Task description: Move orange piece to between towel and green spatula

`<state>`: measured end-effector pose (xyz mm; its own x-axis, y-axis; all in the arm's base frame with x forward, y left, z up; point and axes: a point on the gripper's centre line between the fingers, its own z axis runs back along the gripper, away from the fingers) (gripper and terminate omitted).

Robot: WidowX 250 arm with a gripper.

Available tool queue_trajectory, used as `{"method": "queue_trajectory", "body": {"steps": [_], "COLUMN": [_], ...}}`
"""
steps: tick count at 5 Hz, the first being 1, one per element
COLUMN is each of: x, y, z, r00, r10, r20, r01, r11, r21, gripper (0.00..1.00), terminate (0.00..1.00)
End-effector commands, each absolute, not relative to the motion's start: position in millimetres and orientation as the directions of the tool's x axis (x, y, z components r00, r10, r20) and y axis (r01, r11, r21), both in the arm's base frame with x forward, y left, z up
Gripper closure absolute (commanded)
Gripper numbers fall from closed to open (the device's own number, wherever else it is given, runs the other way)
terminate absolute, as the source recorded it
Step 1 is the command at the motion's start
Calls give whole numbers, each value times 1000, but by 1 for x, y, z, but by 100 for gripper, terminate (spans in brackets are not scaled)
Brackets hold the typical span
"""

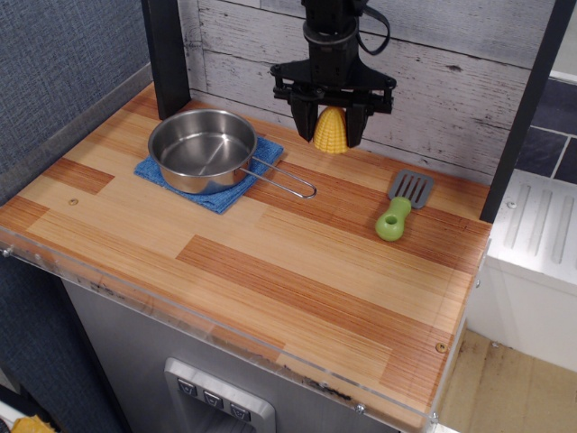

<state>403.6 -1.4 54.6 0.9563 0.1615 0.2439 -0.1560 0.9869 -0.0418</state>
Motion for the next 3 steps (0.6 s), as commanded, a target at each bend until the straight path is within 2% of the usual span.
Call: {"method": "queue_trajectory", "body": {"steps": [1,2,3], "x": [398,398,399], "y": [-3,-4,-4], "z": [56,47,40], "r00": [963,967,966], "r10": [149,139,156], "r20": [226,212,206], "r01": [-140,-129,-144], "r11": [989,990,987], "r21": [-54,-60,-71], "gripper": [100,100,0], "terminate": [0,0,0]}}
